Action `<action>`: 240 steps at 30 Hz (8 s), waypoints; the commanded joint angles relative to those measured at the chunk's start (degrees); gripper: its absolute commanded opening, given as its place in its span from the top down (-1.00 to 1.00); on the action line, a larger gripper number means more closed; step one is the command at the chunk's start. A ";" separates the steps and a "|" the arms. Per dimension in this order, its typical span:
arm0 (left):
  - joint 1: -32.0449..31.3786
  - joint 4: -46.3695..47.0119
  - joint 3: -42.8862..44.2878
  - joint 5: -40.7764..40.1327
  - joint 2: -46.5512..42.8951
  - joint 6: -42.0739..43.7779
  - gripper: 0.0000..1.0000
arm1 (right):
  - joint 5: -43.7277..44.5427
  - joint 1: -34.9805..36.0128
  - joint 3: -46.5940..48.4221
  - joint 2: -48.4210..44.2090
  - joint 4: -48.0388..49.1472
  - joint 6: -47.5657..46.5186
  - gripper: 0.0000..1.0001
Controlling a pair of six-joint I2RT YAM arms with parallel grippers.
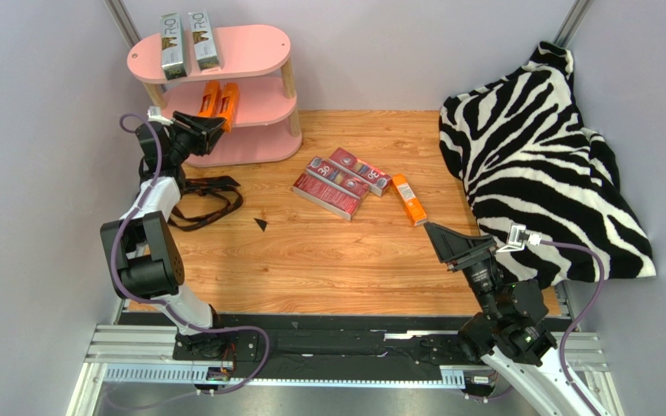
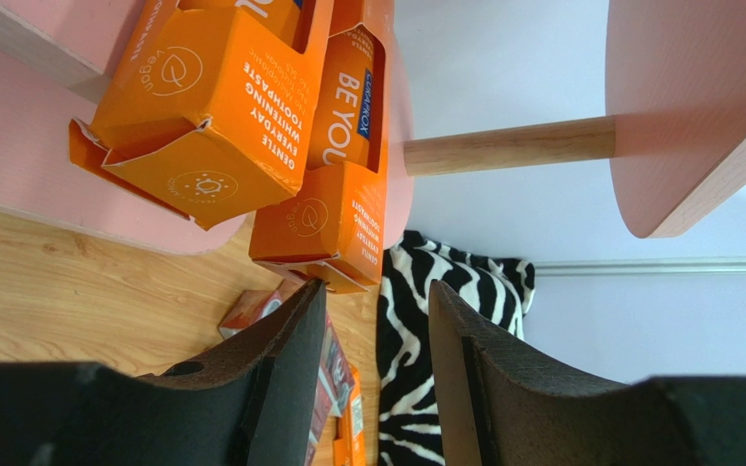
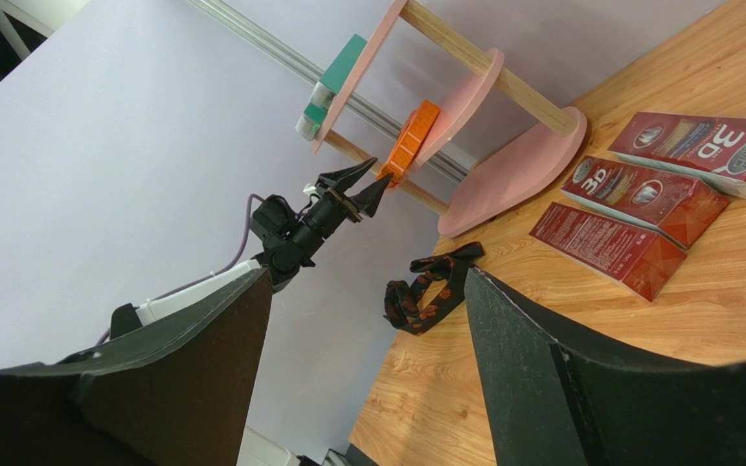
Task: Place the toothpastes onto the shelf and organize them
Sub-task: Place the toothpaste on the shelf, then pick up the toothpaste from the center of the board.
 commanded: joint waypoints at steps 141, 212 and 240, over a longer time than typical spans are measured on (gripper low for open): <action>-42.27 -9.69 -23.05 11.56 -34.76 28.19 -0.94 | -75.81 -13.61 28.67 59.78 -5.60 -19.93 0.30; -42.01 35.61 -27.10 8.23 -15.33 -13.32 0.20 | -18.78 -5.08 18.65 17.61 -18.69 -27.74 -0.55; -41.57 29.37 -16.29 8.93 -6.19 -20.53 0.18 | -4.80 9.78 14.78 28.23 -1.82 -33.10 -0.54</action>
